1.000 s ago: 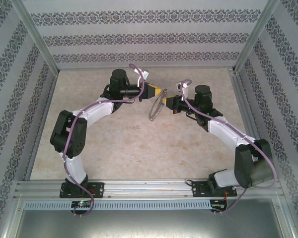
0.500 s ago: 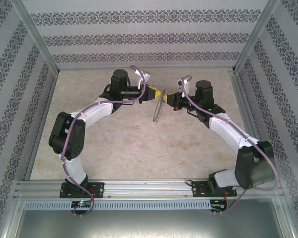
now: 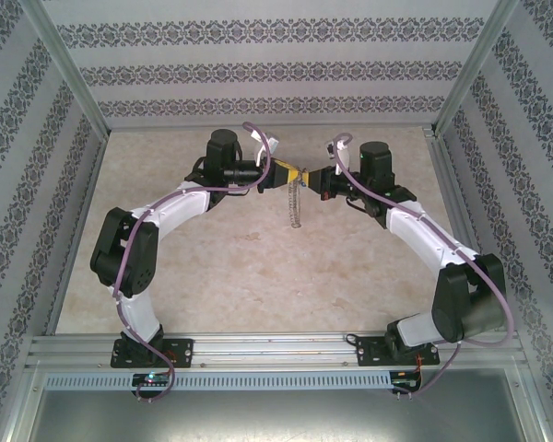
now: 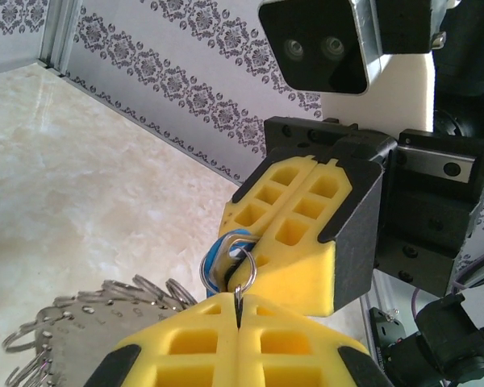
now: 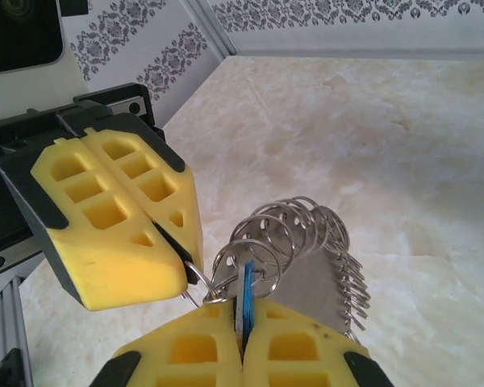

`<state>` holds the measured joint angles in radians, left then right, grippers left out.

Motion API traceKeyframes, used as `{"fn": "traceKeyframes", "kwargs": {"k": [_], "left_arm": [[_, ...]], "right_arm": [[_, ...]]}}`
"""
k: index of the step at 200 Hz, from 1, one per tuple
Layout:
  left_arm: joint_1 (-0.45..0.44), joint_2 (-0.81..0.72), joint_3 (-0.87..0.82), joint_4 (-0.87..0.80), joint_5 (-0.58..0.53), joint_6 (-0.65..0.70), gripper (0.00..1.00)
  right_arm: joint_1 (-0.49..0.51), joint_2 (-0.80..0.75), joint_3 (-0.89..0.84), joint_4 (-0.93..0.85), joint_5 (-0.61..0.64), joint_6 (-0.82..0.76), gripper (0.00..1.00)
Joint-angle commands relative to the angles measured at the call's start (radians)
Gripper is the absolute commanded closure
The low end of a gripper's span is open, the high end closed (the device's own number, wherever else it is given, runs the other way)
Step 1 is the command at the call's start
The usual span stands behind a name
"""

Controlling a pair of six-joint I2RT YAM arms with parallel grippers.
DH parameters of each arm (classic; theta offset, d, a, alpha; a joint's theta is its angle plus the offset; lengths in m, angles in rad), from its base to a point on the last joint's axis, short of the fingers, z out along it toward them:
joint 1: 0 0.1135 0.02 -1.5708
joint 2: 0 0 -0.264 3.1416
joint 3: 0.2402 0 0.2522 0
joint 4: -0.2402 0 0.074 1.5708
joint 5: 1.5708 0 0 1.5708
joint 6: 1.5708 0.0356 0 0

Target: Put the keys on the keyring

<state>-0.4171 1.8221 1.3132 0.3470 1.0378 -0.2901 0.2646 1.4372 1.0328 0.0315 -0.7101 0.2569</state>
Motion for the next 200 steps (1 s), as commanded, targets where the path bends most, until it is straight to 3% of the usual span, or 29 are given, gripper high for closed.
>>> {"fn": "traceKeyframes", "kwargs": {"k": [1, 136, 160, 185, 200], "left_arm": [[-0.009, -0.04, -0.002, 0.001, 0.016, 0.031, 1.0], [-0.008, -0.032, -0.012, 0.004, 0.005, 0.018, 1.0], [-0.007, -0.04, -0.026, 0.016, -0.023, 0.013, 0.77], [0.003, -0.063, -0.068, 0.074, -0.088, -0.026, 0.64], [0.015, -0.082, -0.094, 0.103, -0.131, -0.047, 0.62]], "right_arm": [[0.005, 0.003, 0.051, -0.001, 0.004, -0.024, 1.0], [0.012, 0.064, 0.159, -0.045, 0.009, -0.037, 1.0], [0.013, 0.073, 0.17, -0.055, 0.028, -0.039, 1.0], [0.011, 0.091, 0.185, -0.064, 0.03, -0.044, 1.0], [0.011, 0.109, 0.199, -0.064, 0.03, -0.043, 1.0]]}}
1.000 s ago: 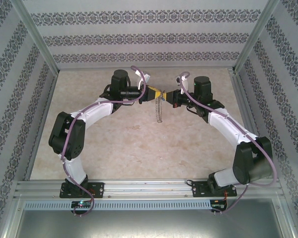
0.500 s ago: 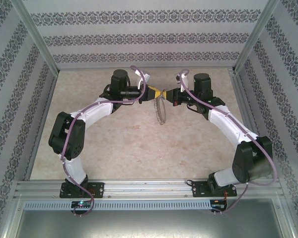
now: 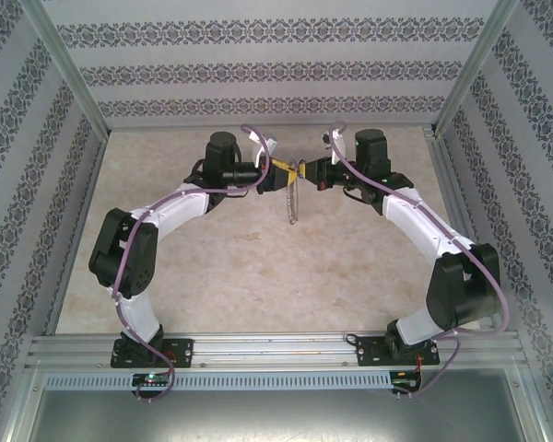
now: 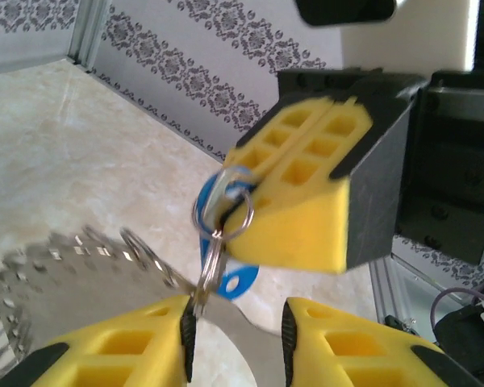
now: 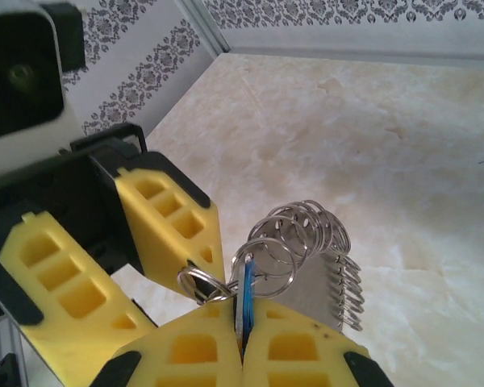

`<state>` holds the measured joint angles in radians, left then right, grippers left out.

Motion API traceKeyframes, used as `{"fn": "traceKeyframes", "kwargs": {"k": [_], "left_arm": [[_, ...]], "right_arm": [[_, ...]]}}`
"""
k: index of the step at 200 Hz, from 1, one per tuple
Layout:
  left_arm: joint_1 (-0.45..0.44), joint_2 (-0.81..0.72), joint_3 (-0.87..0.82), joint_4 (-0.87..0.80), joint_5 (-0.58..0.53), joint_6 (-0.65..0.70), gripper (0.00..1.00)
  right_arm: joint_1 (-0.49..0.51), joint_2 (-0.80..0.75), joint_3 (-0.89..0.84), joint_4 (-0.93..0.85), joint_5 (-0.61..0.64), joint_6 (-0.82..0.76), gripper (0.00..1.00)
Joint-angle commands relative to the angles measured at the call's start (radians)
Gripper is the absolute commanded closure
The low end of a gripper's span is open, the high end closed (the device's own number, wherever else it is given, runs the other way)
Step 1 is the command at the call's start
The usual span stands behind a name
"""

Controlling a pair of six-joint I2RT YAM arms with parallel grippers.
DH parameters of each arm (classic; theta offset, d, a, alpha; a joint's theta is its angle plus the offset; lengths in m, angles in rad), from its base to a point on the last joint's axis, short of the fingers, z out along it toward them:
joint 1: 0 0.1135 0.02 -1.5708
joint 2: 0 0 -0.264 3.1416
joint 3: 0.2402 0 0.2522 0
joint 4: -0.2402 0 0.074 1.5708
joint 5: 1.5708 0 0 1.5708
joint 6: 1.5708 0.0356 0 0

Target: Put the keys on the keyring

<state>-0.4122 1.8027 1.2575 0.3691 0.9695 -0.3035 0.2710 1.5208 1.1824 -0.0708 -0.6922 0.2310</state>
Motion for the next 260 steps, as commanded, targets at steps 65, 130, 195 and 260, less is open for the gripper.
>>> {"fn": "traceKeyframes", "kwargs": {"k": [65, 130, 195, 260], "left_arm": [[0.048, -0.136, -0.138, 0.144, -0.187, -0.067, 0.5], [0.071, -0.195, -0.186, 0.158, -0.248, -0.079, 0.47], [0.072, -0.223, -0.205, 0.142, -0.262, -0.078, 0.47], [0.073, -0.241, -0.225, 0.161, -0.269, -0.108, 0.47]], "right_arm": [[0.004, 0.186, 0.179, 0.043, 0.005, -0.001, 1.0], [0.001, 0.412, 0.4, 0.0, -0.001, 0.008, 1.0], [0.041, 0.472, 0.319, 0.064, 0.023, 0.038, 1.0], [0.117, 0.461, 0.17, 0.131, 0.078, 0.095, 1.0]]}}
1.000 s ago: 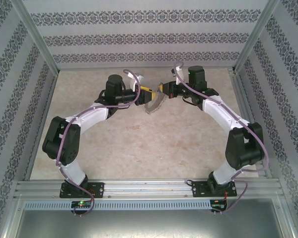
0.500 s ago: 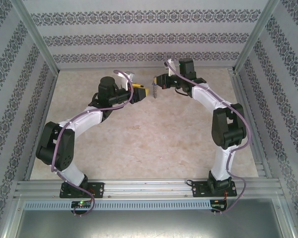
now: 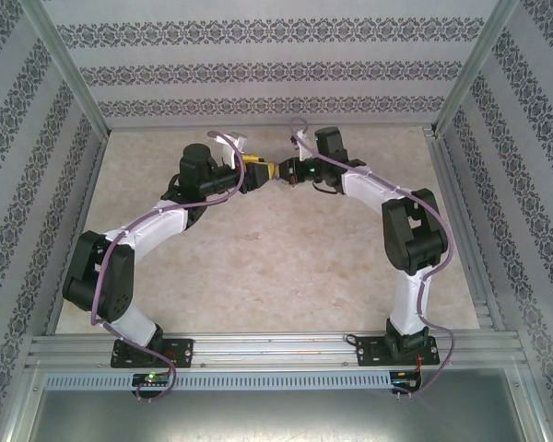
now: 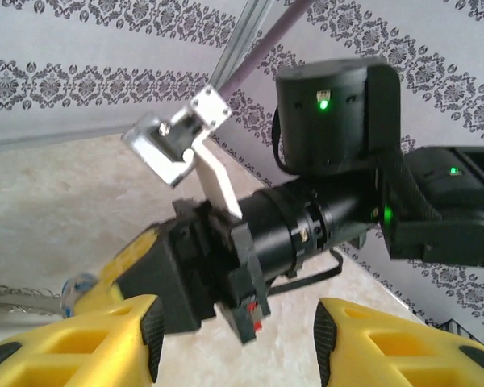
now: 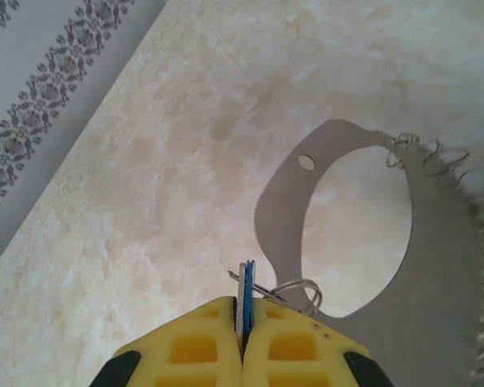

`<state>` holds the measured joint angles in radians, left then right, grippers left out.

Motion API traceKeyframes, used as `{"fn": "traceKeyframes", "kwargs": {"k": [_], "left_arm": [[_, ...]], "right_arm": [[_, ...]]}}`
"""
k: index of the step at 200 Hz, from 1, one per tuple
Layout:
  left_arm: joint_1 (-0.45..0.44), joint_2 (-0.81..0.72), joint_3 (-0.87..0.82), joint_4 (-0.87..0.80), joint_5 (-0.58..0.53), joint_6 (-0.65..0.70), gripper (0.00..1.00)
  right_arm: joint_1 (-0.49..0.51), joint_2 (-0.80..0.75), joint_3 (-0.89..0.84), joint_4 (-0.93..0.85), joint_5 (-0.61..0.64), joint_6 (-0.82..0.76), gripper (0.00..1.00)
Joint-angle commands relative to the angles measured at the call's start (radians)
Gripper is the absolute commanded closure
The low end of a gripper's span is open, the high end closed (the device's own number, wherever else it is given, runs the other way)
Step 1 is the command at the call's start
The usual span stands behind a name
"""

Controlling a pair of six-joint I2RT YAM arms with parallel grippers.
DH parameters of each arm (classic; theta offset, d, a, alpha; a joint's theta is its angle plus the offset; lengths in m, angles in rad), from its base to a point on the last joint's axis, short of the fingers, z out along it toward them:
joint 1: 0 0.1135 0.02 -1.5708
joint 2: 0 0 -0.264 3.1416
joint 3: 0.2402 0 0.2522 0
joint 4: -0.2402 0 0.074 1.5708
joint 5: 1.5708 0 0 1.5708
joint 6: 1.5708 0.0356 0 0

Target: Put the keys on the keyring

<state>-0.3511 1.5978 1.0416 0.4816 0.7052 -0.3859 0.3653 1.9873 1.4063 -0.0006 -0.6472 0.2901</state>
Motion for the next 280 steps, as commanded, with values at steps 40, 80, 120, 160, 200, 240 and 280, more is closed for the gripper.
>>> {"fn": "traceKeyframes", "kwargs": {"k": [40, 80, 120, 160, 200, 240, 280], "left_arm": [[0.012, -0.041, -0.01, 0.04, 0.001, -0.036, 0.47], [0.011, -0.04, -0.012, 0.038, 0.008, -0.044, 0.47], [0.011, -0.033, -0.012, 0.049, 0.017, -0.06, 0.47], [0.011, -0.03, -0.007, 0.054, 0.026, -0.075, 0.47], [0.012, -0.031, 0.003, 0.056, 0.04, -0.093, 0.46], [0.012, -0.051, 0.007, 0.041, 0.038, -0.096, 0.41], [0.011, -0.106, -0.009, -0.034, -0.043, -0.032, 0.0]], "right_arm": [[0.067, 0.008, -0.138, 0.103, 0.059, 0.076, 1.0], [0.107, 0.034, -0.186, 0.116, 0.076, 0.091, 1.0], [0.146, 0.058, -0.212, 0.124, 0.082, 0.104, 0.96], [0.189, 0.032, -0.255, 0.15, 0.052, 0.131, 0.6], [0.2, -0.064, -0.333, 0.159, 0.024, 0.141, 0.41], [0.165, -0.206, -0.456, 0.159, 0.034, 0.152, 0.26], [0.083, -0.434, -0.519, 0.093, 0.068, 0.142, 0.03]]}}
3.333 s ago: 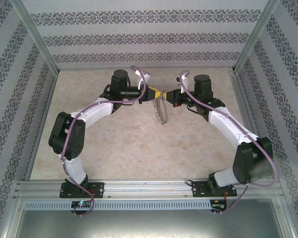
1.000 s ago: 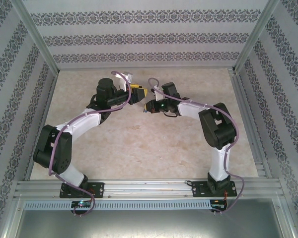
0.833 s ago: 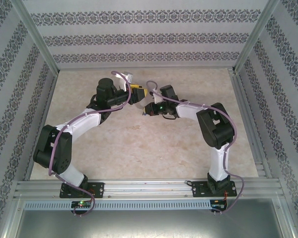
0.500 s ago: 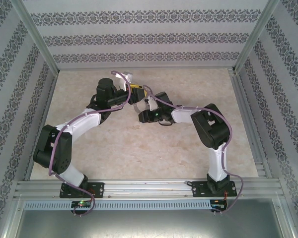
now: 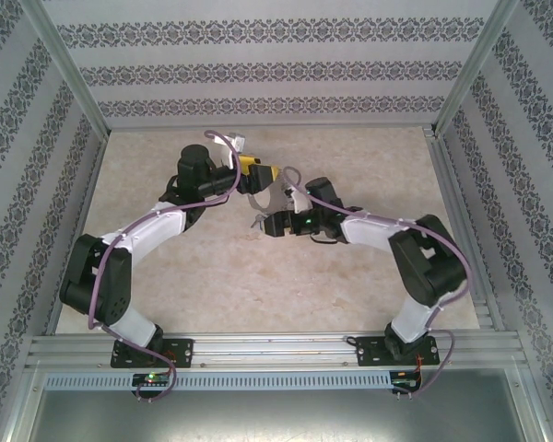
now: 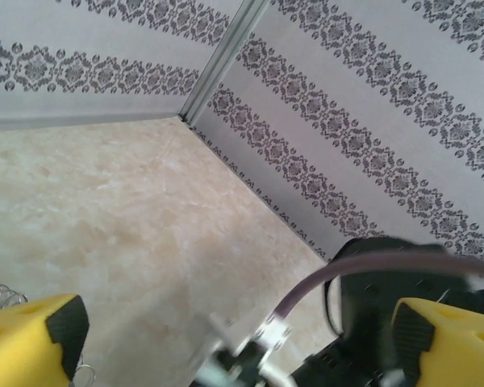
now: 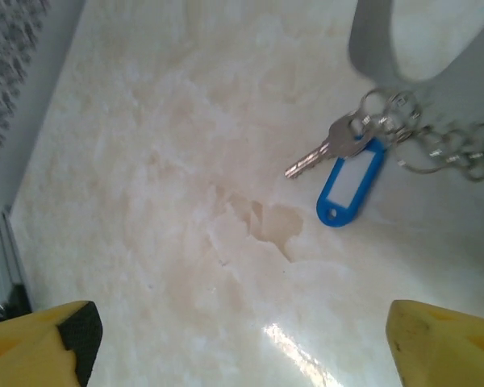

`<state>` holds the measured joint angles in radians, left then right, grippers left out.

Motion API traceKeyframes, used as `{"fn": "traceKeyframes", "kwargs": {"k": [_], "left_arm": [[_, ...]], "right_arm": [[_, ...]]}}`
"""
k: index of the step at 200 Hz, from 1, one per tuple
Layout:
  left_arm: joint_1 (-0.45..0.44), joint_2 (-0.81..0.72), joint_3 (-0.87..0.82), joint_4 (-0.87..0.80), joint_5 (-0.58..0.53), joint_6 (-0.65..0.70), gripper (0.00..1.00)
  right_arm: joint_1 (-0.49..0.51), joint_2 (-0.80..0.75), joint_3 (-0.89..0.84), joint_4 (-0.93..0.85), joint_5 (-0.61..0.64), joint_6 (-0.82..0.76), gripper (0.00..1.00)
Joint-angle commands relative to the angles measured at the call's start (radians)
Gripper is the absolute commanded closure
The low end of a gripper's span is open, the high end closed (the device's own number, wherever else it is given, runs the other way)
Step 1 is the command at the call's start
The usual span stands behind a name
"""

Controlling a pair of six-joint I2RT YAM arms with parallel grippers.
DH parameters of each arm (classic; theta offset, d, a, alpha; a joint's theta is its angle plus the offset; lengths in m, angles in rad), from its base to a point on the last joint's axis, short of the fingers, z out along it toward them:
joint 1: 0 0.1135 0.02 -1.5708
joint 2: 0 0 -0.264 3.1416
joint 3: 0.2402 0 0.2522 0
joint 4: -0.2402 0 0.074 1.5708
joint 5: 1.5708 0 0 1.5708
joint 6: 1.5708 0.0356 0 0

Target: Put the keys on the keyring

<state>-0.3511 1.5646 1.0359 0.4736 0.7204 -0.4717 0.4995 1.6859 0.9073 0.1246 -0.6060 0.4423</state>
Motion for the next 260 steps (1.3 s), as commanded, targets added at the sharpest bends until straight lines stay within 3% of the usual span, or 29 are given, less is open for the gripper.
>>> {"fn": "traceKeyframes", "kwargs": {"k": [1, 20, 56, 85, 124, 144, 180, 221, 260], "left_arm": [[0.011, -0.075, -0.005, -0.026, -0.065, 0.056, 0.0], [0.011, -0.132, -0.048, -0.027, -0.178, 0.118, 0.0], [0.012, -0.235, -0.157, 0.011, -0.463, 0.275, 0.0], [0.022, -0.277, -0.26, 0.085, -0.667, 0.405, 0.0], [0.131, -0.278, -0.379, 0.115, -0.8, 0.449, 0.0], [0.186, -0.276, -0.434, 0.124, -0.856, 0.494, 0.0], [0.253, -0.28, -0.528, 0.164, -0.912, 0.516, 0.0], [0.272, -0.25, -0.601, 0.217, -0.958, 0.547, 0.0], [0.273, -0.287, -0.624, 0.138, -0.953, 0.497, 0.0]], "right_arm": [[-0.055, -0.138, -0.02, -0.035, 0.028, -0.011, 0.03], [-0.128, -0.256, -0.029, -0.083, 0.088, -0.024, 0.02], [-0.292, -0.412, -0.085, -0.088, 0.322, -0.054, 0.02], [-0.377, -0.43, -0.116, -0.029, 0.552, -0.085, 0.02], [-0.419, -0.398, -0.22, 0.166, 0.833, -0.191, 0.02], [-0.425, -0.372, -0.231, 0.165, 0.874, -0.306, 0.02], [-0.444, -0.359, -0.276, 0.228, 0.903, -0.311, 0.02], [-0.469, -0.347, -0.324, 0.288, 0.918, -0.345, 0.02], [-0.47, -0.326, -0.345, 0.316, 0.851, -0.35, 0.02]]}}
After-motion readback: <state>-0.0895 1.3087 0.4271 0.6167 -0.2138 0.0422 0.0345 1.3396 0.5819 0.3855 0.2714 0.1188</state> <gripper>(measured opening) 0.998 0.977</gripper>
